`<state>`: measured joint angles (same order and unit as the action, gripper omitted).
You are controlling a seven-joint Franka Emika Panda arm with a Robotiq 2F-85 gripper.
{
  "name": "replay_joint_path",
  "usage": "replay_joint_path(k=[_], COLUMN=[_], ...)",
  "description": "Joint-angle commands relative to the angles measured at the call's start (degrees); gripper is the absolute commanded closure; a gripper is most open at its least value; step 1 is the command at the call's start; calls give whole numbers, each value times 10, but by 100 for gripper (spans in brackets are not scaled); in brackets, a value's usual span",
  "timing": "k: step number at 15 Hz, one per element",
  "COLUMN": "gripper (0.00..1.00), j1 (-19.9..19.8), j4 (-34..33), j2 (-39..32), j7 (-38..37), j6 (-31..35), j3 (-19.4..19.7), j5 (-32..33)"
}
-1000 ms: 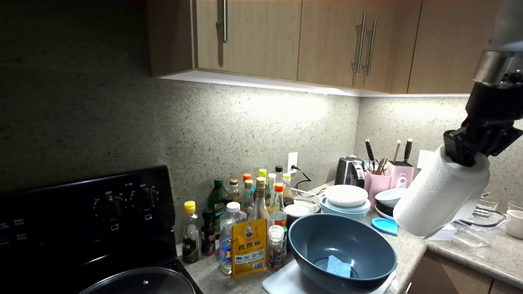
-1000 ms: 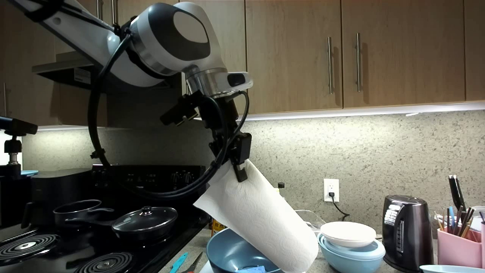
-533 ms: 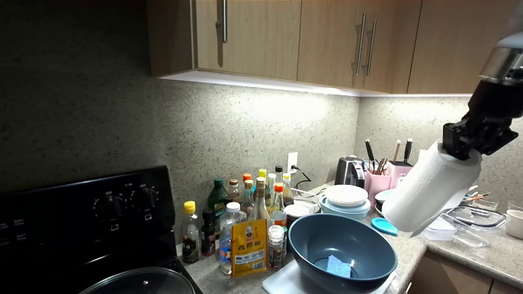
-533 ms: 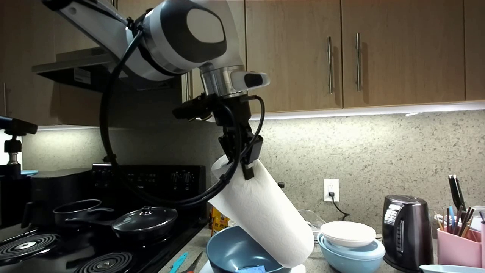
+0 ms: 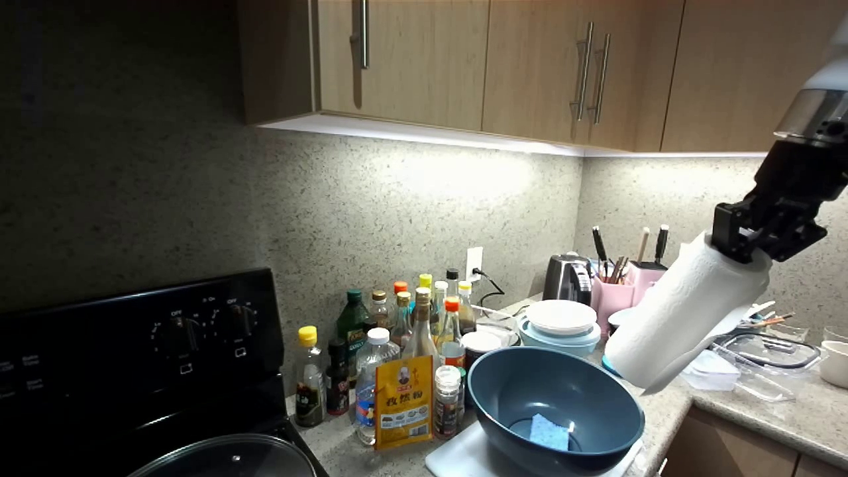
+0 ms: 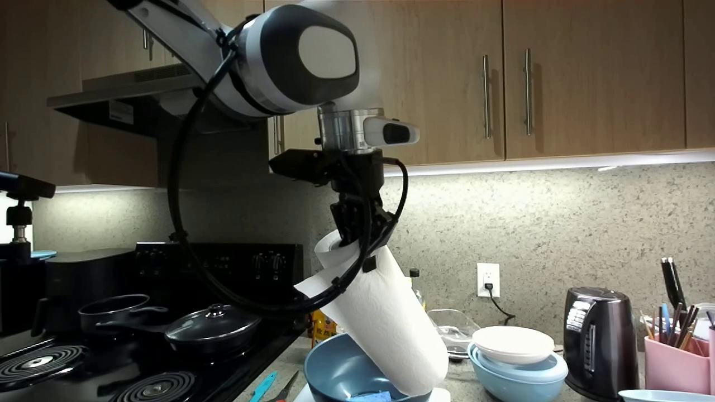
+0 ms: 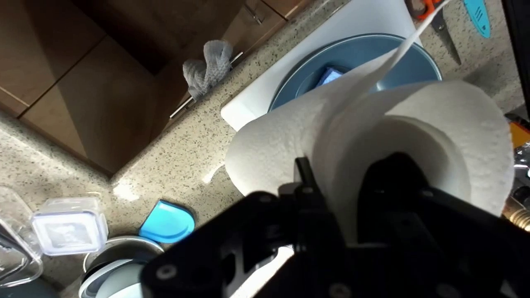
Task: Pick up the kitchen paper from the bowl and put it on the counter
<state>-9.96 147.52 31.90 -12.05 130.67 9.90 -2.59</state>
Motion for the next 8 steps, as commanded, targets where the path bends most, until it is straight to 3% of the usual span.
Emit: replay_joint_path(k=[1,8], gripper=[97,97], j1=[-8,-22], j4=[-34,-78], j2=[-28,-52], j7=[17,15], j6=[-39,-102], j3=[7,19], j5=[-20,-18])
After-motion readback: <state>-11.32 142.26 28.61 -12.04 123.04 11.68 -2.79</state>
